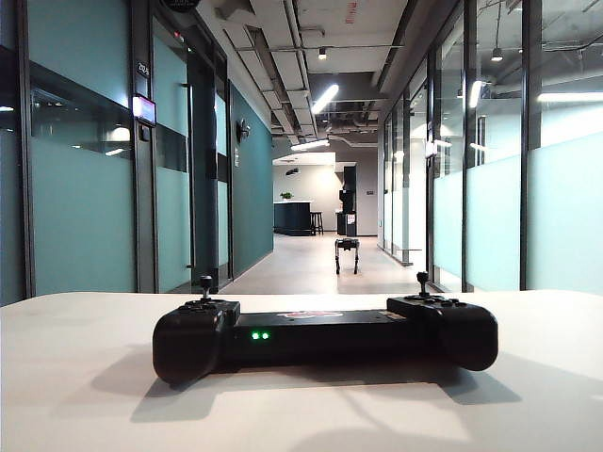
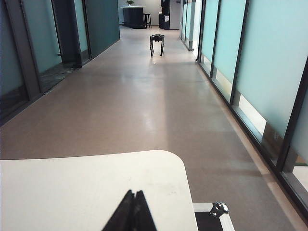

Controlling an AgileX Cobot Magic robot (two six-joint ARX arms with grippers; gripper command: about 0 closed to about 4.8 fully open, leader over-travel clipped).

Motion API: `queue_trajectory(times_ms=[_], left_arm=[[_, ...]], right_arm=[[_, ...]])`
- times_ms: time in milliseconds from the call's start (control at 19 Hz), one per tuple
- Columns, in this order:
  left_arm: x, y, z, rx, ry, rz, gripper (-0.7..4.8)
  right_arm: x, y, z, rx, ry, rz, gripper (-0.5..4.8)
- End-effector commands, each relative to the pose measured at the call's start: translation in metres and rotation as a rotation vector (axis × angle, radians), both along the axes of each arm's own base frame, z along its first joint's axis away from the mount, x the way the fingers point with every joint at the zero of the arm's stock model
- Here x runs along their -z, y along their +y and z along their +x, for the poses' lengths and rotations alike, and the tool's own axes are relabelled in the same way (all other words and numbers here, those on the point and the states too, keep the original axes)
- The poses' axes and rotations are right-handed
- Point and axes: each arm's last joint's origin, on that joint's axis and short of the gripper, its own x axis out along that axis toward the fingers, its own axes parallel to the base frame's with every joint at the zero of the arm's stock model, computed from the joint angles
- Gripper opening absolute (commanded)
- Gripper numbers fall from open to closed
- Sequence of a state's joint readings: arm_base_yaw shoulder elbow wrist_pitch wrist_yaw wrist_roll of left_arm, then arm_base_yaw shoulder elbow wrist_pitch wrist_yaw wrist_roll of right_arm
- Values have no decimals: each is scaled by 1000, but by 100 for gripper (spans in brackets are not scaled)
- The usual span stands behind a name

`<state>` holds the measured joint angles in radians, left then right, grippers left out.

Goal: Push the left joystick on the remote control sitting on the white table forward to make the robot dog walk in a straight line until it approaches the door.

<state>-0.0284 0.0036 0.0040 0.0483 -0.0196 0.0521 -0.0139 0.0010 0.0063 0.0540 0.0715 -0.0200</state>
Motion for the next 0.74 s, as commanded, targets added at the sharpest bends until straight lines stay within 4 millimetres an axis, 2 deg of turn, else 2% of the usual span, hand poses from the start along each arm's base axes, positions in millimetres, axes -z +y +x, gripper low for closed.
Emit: queue_trajectory(times_ms=[53,736], left_arm=[[-2,0,0,-3,-14,-1,-5],[-2,0,0,-3,-14,-1,-5]], right_arm=[[0,0,0,4,-16,1,-1],[0,0,0,4,-16,1,-1]])
